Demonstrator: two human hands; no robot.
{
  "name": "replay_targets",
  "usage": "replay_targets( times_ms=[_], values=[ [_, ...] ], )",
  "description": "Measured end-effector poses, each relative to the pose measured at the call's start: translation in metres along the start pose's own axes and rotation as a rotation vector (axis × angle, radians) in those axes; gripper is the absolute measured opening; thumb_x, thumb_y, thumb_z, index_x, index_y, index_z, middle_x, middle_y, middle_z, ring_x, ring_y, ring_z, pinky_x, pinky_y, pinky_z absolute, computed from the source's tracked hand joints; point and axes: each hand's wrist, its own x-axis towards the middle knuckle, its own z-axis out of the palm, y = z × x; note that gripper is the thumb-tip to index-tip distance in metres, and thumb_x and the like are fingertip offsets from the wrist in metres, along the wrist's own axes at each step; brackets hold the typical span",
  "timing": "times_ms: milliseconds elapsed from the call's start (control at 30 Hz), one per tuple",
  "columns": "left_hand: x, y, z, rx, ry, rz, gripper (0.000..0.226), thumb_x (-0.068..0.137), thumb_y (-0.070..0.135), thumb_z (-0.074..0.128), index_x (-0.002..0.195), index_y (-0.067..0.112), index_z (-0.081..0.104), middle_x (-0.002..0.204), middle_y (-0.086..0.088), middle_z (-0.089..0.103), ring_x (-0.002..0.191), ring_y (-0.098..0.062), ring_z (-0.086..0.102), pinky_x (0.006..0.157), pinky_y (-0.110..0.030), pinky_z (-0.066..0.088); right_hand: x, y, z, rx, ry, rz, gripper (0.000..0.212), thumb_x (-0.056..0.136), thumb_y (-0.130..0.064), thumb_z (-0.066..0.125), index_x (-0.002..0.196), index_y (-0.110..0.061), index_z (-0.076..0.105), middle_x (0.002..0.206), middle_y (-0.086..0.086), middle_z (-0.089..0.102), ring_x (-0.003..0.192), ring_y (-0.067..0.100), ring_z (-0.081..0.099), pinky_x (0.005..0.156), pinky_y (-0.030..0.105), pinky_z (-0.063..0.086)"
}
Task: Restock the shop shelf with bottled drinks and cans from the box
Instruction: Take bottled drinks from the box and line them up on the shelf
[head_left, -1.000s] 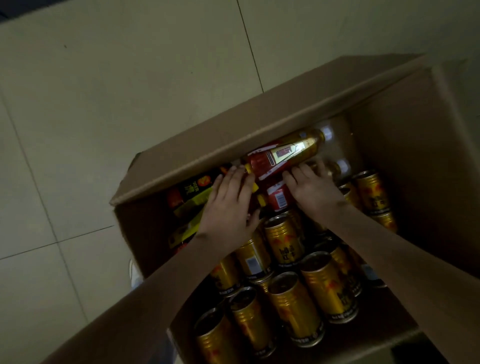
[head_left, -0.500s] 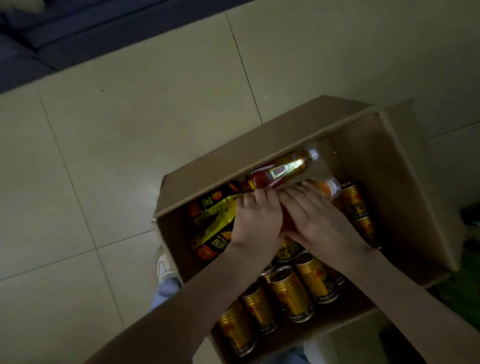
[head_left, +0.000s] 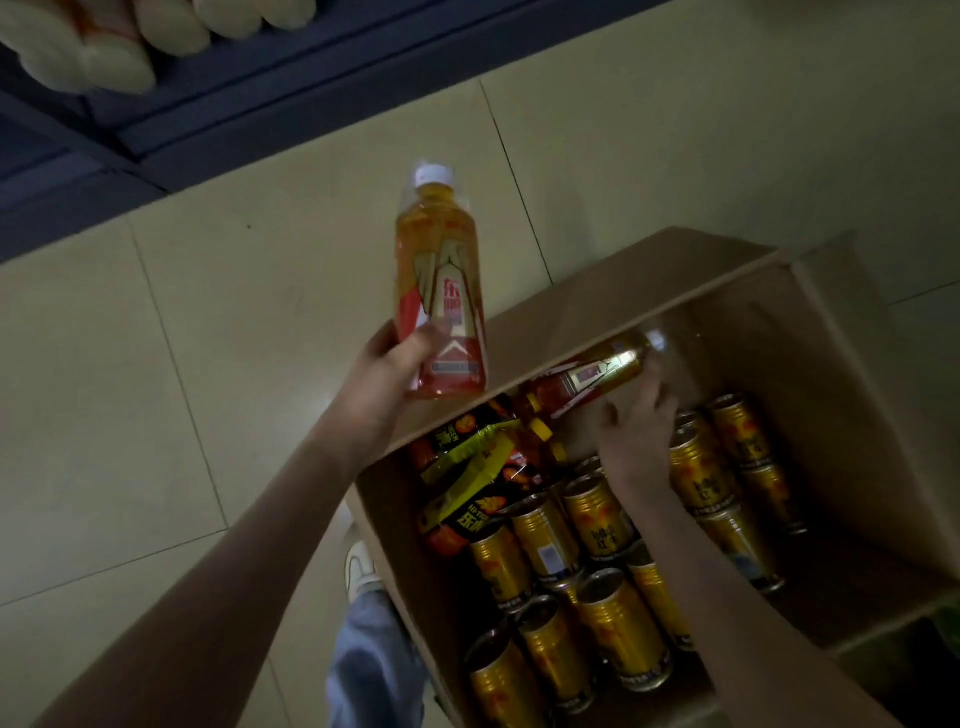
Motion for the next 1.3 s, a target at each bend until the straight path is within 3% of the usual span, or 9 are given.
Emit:
replay_targets(
  times_ms=[167,333,467,600,733,833,933,1200,1300],
  values=[
    [0.040,-0.022,0.002,-0.019,0.001,0.020,0.065,0.071,0.042,0.064,0.128,0.014,0.051,0.104,0.001,0.071,0.093,-0.014,0.070,0.086,-0.034,0.053,0.054,-0.003,0.065,0.021,-0.027,0.137,0.071,0.098,-0.030,0.044,0.152,-0.035,-0.002,0.158,0.007,-0.020,0.141,0.037,0.023,0.106,0.040,0.036],
    [0.054,-0.043,0.007,0.025,0.002,0.008,0.064,0.072,0.043,0.067,0.129,0.016,0.051,0.112,-0.003,0.069,0.099,-0.019,0.069,0.093,-0.042,0.052,0.063,0.011,0.096,0.015,-0.033,0.156,0.090,0.089,-0.039,0.060,0.152,-0.032,-0.005,0.149,0.003,-0.041,0.137,0.040,0.027,0.099,0.037,0.043],
    [0.053,-0.041,0.009,0.006,0.021,0.027,0.070,0.072,0.042,0.065,0.134,0.012,0.048,0.113,-0.005,0.069,0.099,-0.021,0.069,0.096,-0.048,0.050,0.076,0.011,0.086,-0.063,-0.049,0.280,0.093,0.087,-0.041,0.061,0.149,-0.040,-0.009,0.148,0.001,-0.042,0.132,0.048,0.025,0.102,0.047,0.036],
    [0.045,-0.034,0.014,0.058,0.009,0.030,0.071,0.072,0.046,0.064,0.133,0.016,0.049,0.113,-0.002,0.069,0.102,-0.020,0.068,0.099,-0.048,0.048,0.073,0.042,0.067,-0.204,-0.002,0.242,0.100,0.083,-0.029,0.066,0.148,-0.043,-0.007,0.153,0.003,-0.034,0.131,0.052,0.021,0.101,0.052,0.037],
    [0.023,-0.027,0.028,0.079,-0.025,0.048,0.067,0.071,0.044,0.066,0.131,0.019,0.049,0.114,0.000,0.068,0.102,-0.018,0.067,0.096,-0.042,0.050,0.058,0.037,0.041,-0.036,0.007,0.202,0.099,0.085,-0.022,0.065,0.151,-0.034,-0.008,0.158,0.012,-0.019,0.141,0.043,0.014,0.113,0.049,0.020],
    [-0.015,-0.014,0.036,0.045,-0.050,0.063,0.068,0.071,0.041,0.067,0.132,0.015,0.049,0.112,-0.001,0.069,0.098,-0.017,0.069,0.083,-0.034,0.054,0.013,0.008,0.004,0.143,0.022,0.112,0.102,0.085,-0.012,0.061,0.149,-0.035,-0.014,0.160,0.005,-0.010,0.141,0.042,0.020,0.114,0.048,0.020],
    [-0.075,0.015,0.041,0.030,-0.072,0.059,0.080,0.063,0.048,0.071,0.132,0.013,0.050,0.112,-0.004,0.070,0.099,-0.021,0.069,0.080,-0.036,0.055,-0.054,-0.032,-0.050,0.270,-0.001,-0.019,0.105,0.086,-0.008,0.062,0.147,-0.037,-0.018,0.159,-0.002,-0.013,0.144,0.036,0.009,0.114,0.043,0.016],
    [-0.275,0.145,0.061,-0.076,-0.122,0.102,0.074,0.070,0.039,0.068,0.137,0.017,0.045,0.115,-0.003,0.069,0.099,-0.020,0.069,0.076,-0.030,0.055,-0.250,-0.147,-0.251,0.207,-0.004,-0.338,0.110,0.084,-0.011,0.067,0.144,-0.047,-0.018,0.157,-0.015,-0.017,0.145,0.024,0.005,0.108,0.033,0.008],
    [-0.354,0.201,0.073,-0.090,-0.136,0.181,0.089,0.060,0.047,0.076,0.138,0.019,0.043,0.118,-0.004,0.067,0.101,-0.020,0.069,0.080,-0.035,0.054,-0.322,-0.188,-0.331,0.195,0.046,-0.426,0.108,0.084,-0.010,0.066,0.143,-0.050,-0.015,0.157,-0.013,-0.019,0.143,0.021,0.001,0.102,0.032,0.010]
  ],
)
